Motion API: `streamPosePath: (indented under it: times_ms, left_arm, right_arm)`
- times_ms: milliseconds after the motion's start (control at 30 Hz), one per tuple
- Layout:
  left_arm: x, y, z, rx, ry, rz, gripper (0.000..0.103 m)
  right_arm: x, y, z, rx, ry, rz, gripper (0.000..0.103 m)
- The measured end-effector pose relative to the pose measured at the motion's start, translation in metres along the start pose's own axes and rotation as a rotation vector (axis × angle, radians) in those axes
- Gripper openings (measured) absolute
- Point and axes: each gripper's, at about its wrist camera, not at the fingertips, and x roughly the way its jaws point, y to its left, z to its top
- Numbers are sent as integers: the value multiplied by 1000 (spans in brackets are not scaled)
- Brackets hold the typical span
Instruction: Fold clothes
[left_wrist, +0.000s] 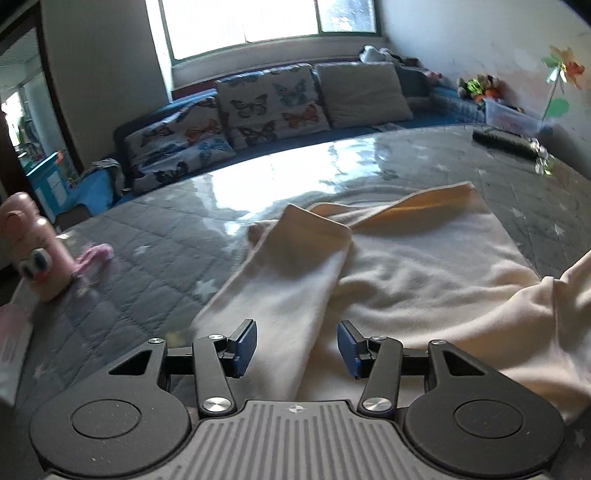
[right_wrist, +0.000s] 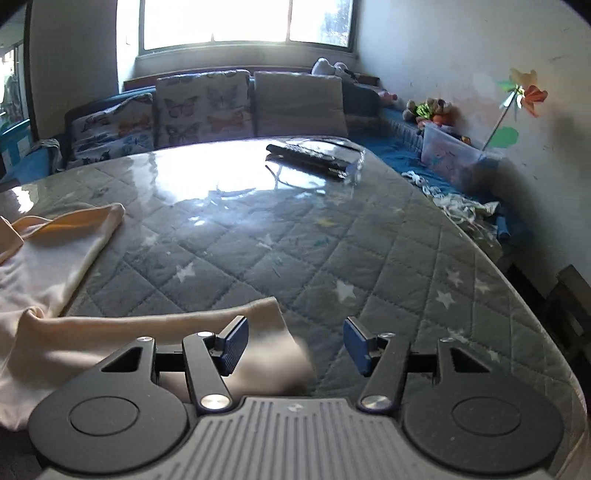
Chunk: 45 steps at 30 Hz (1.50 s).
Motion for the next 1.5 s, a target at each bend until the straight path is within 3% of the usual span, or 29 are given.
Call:
streamPosePath:
  times_ms: [167, 233, 300, 433, 600, 733, 1100, 1233, 1367, 1500]
  left_arm:
    - [24, -6, 2, 40, 20, 22, 50]
    - [28, -3, 1, 43, 17, 35, 23]
    - [27, 3, 1, 24, 10, 45, 9]
    - [9, 31, 0, -75, -45, 96, 3]
    - [-27, 90, -10, -288, -101, 207, 3]
    - [-49, 129, -40, -417, -88, 287, 3]
    - [-82, 148, -120, -579, -1, 310, 3]
    - [-92, 145, -130, -540, 40, 302, 17]
    - [-119, 123, -122, -409, -26, 273, 34]
    - [-139, 83, -114, -239, -84, 136, 42]
  right_arm:
    - [2, 21, 3, -35, 4, 80, 60]
    - [3, 29, 3, -54, 10, 111, 61]
    - [6, 41, 1, -76, 20, 137, 63]
    - [10, 56, -4, -99, 42, 166, 63]
    - [13, 60, -10, -94, 58, 172, 64]
    - [15, 61, -12, -89, 58, 172, 65]
    - [24, 66, -8, -107, 40, 191, 70]
    - [30, 71, 0, -109, 35, 198, 70]
    - [16, 80, 6, -144, 5, 239, 68]
    - [-16, 98, 3, -240, -12, 369, 68]
